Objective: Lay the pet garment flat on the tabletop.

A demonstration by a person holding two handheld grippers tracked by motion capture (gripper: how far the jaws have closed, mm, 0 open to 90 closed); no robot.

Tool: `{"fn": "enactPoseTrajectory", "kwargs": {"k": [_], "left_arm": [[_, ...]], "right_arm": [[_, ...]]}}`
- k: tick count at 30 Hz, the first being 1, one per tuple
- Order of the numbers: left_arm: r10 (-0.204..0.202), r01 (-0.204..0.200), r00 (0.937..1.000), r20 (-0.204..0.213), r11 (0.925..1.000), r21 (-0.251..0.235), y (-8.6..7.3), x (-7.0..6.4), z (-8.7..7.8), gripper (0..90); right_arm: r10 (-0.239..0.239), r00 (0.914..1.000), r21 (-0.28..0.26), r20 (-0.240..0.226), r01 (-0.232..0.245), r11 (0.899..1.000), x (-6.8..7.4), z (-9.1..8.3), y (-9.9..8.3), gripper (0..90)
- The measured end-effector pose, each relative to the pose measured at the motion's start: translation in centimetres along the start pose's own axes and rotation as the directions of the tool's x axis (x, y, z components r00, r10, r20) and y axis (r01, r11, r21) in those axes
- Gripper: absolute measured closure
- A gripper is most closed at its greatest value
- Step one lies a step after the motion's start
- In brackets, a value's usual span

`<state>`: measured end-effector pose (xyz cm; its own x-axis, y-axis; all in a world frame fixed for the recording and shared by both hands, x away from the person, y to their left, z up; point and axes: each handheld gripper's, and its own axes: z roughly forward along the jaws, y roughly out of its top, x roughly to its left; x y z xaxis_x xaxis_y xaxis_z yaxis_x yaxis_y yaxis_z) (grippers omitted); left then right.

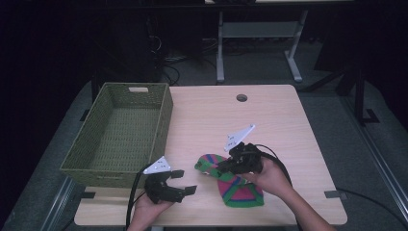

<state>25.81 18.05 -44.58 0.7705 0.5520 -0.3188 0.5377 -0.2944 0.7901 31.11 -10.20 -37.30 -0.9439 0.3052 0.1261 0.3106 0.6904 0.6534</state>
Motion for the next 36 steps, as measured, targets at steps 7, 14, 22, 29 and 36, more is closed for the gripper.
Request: {"fn": "enactPoseTrajectory", "kwargs": {"k": [7, 14, 22, 29, 36], "left_arm": [[0.001, -0.001, 0.9999, 0.016, 1.0000, -0.002, 0.1, -0.3, 0.3, 17.1], [0.002, -0.002, 0.9994, 0.034, 1.0000, -0.009, 0.5, -0.1, 1.0, 20.9], [0.007, -0.007, 0.9993, 0.035, 0.9999, -0.013, 1.1, -0.4, 1.7, 23.1], [0.018, -0.018, 0.9996, 0.021, 0.9998, -0.003, 1.2, -0.2, 2.6, 25.5], [0.031, -0.028, 0.9989, 0.037, 0.9979, -0.058, 2.5, 0.6, 3.4, 25.3]], "right_arm": [[0.011, 0.9999, -0.042, 0.012, -0.010, 0.999, 0.0, -2.3, 0.2, 83.9], [0.023, 0.9997, -0.078, 0.012, -0.022, 0.997, -0.4, -4.3, 0.3, 84.1], [0.011, 0.9999, -0.101, 0.011, -0.010, 0.995, -0.5, -5.9, 0.3, 84.1], [0.006, 0.9999, -0.111, 0.015, -0.004, 0.994, -0.6, -6.8, 0.5, 84.1], [0.002, 0.9999, -0.121, 0.014, 0.000, 0.993, -0.6, -7.7, 0.7, 84.2]]}}
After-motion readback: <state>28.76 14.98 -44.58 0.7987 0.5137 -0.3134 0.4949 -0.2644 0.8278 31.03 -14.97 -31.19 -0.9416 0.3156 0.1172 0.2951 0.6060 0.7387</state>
